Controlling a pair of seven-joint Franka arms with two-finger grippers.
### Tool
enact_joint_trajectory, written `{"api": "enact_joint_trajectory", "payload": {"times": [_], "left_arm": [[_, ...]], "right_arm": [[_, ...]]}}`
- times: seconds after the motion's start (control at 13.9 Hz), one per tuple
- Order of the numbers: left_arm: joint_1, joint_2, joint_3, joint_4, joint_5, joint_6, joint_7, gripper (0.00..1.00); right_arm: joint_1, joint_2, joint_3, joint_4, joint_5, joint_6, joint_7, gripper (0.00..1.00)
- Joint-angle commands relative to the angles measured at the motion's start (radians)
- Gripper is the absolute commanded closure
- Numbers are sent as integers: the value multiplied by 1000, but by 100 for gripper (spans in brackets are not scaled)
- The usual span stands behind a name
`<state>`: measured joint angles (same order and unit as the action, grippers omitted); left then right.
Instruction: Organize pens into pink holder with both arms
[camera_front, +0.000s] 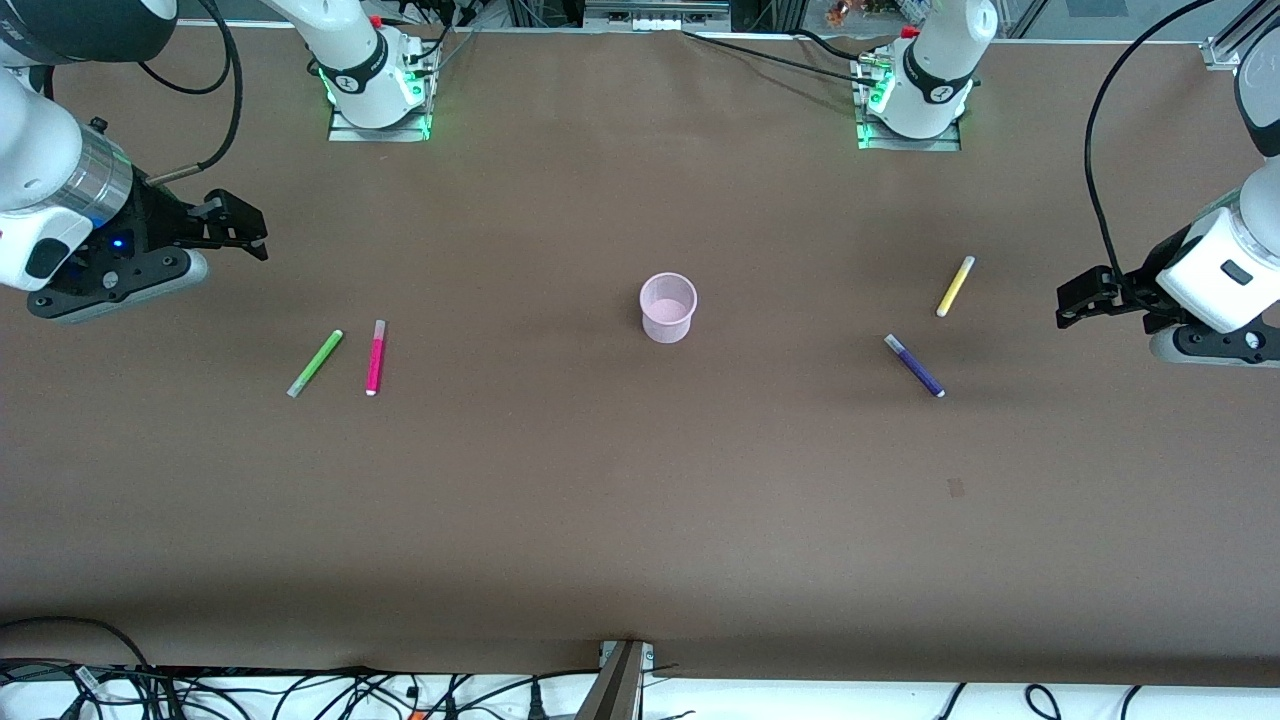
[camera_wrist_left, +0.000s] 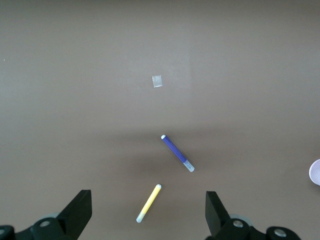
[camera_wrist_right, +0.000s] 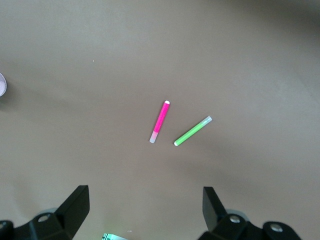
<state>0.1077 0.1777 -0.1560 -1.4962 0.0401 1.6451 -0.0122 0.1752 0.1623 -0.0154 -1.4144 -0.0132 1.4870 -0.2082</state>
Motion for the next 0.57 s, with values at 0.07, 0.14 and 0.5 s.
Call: {"api": "enact_joint_trajectory", "payload": {"times": [0.07, 0.14, 0.5], "left_arm": [[3, 0, -7, 8, 27, -14, 9, 0], [3, 2, -7, 10, 26, -14, 9, 0], [13, 13, -3, 14, 26, -14, 3, 0]], "right_arm": [[10, 10, -8, 31, -11, -24, -13, 0], [10, 11, -8, 31, -11, -24, -13, 0], [9, 11, -8, 31, -11, -24, -13, 0]]}}
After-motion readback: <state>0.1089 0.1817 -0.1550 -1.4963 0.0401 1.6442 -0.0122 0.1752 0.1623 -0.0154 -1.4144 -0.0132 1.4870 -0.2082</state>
